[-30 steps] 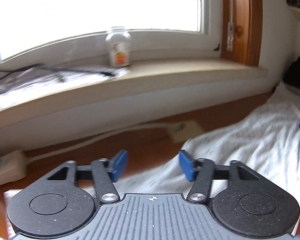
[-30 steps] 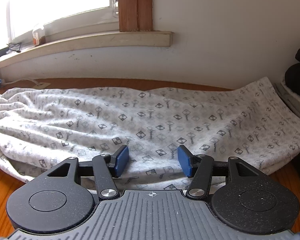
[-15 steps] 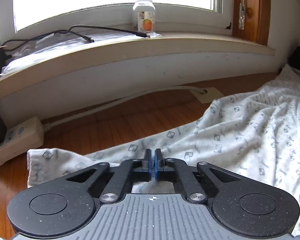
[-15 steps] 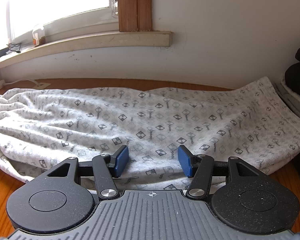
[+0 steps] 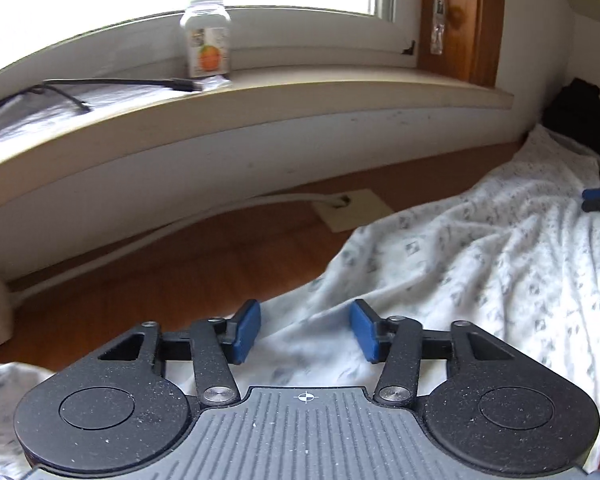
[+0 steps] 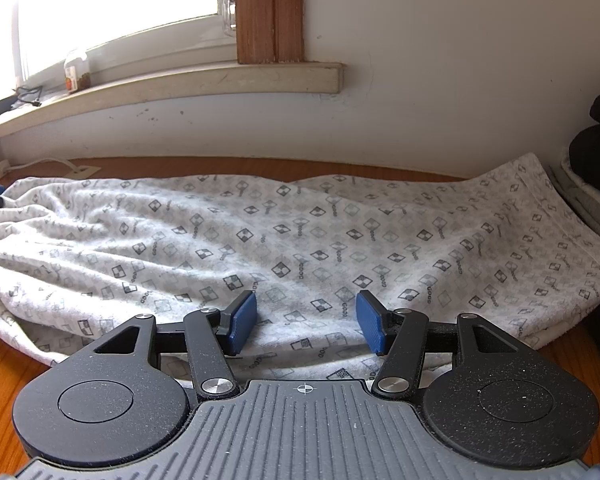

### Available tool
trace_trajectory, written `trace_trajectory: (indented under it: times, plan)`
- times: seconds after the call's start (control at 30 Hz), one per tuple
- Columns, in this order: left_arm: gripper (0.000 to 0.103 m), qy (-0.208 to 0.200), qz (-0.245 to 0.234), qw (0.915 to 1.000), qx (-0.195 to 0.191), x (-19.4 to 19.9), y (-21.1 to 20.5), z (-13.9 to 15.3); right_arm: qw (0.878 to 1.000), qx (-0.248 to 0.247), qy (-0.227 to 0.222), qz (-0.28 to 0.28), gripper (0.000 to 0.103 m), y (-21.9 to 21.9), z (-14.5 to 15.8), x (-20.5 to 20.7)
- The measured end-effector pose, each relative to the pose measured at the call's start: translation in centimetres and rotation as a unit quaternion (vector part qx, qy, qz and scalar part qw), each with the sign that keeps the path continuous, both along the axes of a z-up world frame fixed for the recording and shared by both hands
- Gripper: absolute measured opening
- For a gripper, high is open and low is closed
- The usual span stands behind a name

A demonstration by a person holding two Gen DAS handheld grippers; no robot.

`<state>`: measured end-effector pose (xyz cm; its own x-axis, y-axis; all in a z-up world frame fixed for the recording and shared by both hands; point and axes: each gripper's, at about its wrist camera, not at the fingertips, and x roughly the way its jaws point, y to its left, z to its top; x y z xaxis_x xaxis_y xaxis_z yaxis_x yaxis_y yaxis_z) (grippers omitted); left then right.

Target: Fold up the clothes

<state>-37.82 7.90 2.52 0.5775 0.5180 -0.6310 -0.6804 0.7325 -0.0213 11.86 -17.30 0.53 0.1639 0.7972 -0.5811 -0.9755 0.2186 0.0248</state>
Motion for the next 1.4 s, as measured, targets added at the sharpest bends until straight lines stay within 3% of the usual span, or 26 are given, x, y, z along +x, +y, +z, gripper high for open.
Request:
trace_trajectory:
  times: [0.03,0.07,0.23,0.27,0.33,0.37,0.47,0.53,0.57,0.6,0.8,0.83,0.87,0.9,0.93,1.07,1.17,1.23,1.3,1.4]
  plan:
    - [0.036,-0.005,-0.001,1.0000,-0.003,0.0,0.2,0.0,1.000,0.000,0.000,0.000,0.055,0.0,0.0,0.0]
    - [0.006,-0.011,0.007,0.9999,0.006,-0.1,0.2,0.4,1.000,0.000,0.000,0.000,0.055,0.0,0.0,0.0]
    - [0.003,-0.040,0.051,0.9967,0.050,-1.2,0.3,2.8,1.000,0.001,0.001,-0.001,0.055,-0.1,0.0,-0.1]
    - [0.003,-0.012,0.062,0.9959,0.065,-1.0,0.3,2.9,1.000,0.001,0.001,-0.001,0.055,-0.1,0.0,-0.1]
    - [0.006,0.034,0.076,0.9933,0.080,-0.9,0.6,2.7,1.000,0.002,0.002,-0.001,0.055,-0.1,0.0,-0.1]
    - [0.014,0.034,0.079,0.9939,0.070,-1.5,0.9,2.5,1.000,0.002,0.002,-0.001,0.055,-0.1,0.0,-0.1]
    - [0.020,0.036,0.115,0.9905,0.067,-4.4,1.2,2.2,1.000,0.002,0.002,0.000,0.055,0.0,0.0,0.0]
    - [0.040,0.043,0.150,0.9849,0.075,-6.7,1.0,2.0,1.000,0.002,0.002,0.000,0.056,-0.1,0.0,0.0]
    - [0.056,0.042,0.168,0.9820,0.076,-8.0,0.8,2.0,1.000,0.002,0.002,0.000,0.056,-0.1,0.0,-0.1]
    - [0.065,0.042,0.184,0.9789,0.078,-9.2,0.6,1.9,1.000,0.002,0.002,0.000,0.056,-0.1,0.0,-0.1]
    - [0.067,0.027,0.215,0.9742,0.063,-13.1,-0.3,1.5,1.000,0.002,0.004,0.000,0.056,-0.1,0.0,0.0]
    - [0.066,0.025,0.217,0.9738,0.064,-13.2,-0.2,1.4,1.000,0.003,0.004,0.000,0.056,-0.1,0.0,0.0]
    - [0.049,0.027,0.222,0.9722,0.069,-13.4,-0.2,1.3,1.000,0.003,0.004,0.000,0.056,-0.1,0.0,0.0]
    - [0.013,0.028,0.227,0.9706,0.074,-13.5,-0.1,1.3,1.000,0.003,0.004,0.000,0.056,-0.1,0.0,0.0]
    - [0.008,0.027,0.234,0.9687,0.077,-13.7,0.1,1.4,1.000,0.003,0.004,0.000,0.056,-0.1,0.0,0.0]
    - [0.008,0.022,0.280,0.9543,0.103,-14.3,0.3,2.2,1.000,0.003,0.004,0.001,0.056,-0.1,0.0,0.0]
    - [0.016,0.012,0.283,0.9543,0.095,-14.2,-0.3,2.7,1.000,0.003,0.003,0.000,0.056,-0.1,0.0,0.0]
    - [0.036,0.013,0.269,0.9575,0.104,-13.1,-1.4,3.2,1.000,0.003,0.000,0.000,0.057,-0.1,0.0,-0.1]
    - [0.064,0.009,0.247,0.9626,0.112,-11.7,-2.6,3.7,1.000,0.007,-0.017,0.001,0.063,-0.3,0.1,-0.6]
    - [0.077,-0.004,0.206,0.9719,0.114,-9.2,-4.7,4.3,0.998,0.016,-0.053,0.003,0.068,-0.8,0.4,-1.7]
